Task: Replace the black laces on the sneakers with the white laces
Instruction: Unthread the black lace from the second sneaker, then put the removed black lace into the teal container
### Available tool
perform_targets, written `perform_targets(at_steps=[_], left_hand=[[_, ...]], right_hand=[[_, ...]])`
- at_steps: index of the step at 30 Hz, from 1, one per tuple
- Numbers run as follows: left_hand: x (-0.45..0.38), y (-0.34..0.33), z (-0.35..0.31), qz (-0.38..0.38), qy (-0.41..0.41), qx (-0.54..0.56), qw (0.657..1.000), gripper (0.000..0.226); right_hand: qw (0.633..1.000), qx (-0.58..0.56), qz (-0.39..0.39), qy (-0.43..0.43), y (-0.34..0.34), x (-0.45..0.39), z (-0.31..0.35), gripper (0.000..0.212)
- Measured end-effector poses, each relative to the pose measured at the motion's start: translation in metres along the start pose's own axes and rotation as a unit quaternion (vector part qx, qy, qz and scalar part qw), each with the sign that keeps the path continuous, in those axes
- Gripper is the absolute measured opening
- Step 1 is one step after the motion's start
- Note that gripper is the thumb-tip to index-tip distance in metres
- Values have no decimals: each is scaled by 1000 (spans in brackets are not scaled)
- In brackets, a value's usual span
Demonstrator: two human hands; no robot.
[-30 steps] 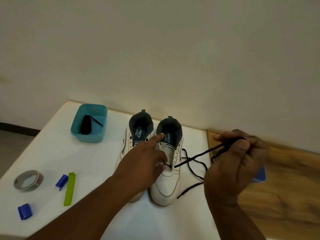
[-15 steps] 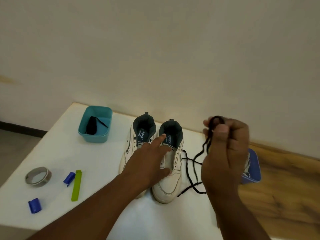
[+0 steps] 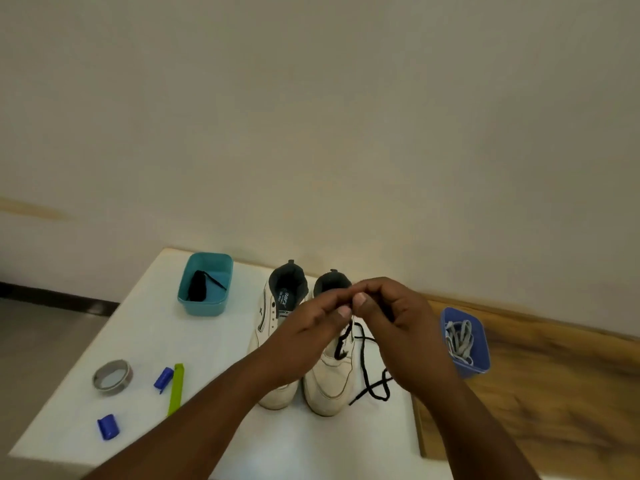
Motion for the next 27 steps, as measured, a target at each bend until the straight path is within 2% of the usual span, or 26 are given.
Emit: perform_targets(at_steps=[3,7,12,15,18,21,27], left_hand=[[14,-6,-17,-21,25,-4,999,25],[32,-14,-59,-13,95,136,986,31],[39,-33,-159,87,143,266,949,32],[54,-49,-225,138,126,288,939,31],[79,-61,-271,178,96,280,938,33],[107,-71,-308,185,48,239,952,36],[141,-98,-381,215,-61,221,949,48]], right_hand=[[997,51,-42,40,27,-4,28,19],[992,54,-112,32,77,-17,59,22],[994,15,-107,15,121,-18,97,26],[992,-60,-109,-5,139,-7,129,29],[983,-95,-155,-11,156,3,160,29],[979,-87,-184,11,175,11,199,27],[981,-30,-176,81,219,30,270,23]])
Point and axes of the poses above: each hand's wrist, its own x-axis away from the middle knuckle, its own y-axis out of the back of the hand, z = x × y, the point moved 2 cm from there along -x, towards the middle knuckle, and after that the axes turned 9 degrees about x, right-handed, at the moved point
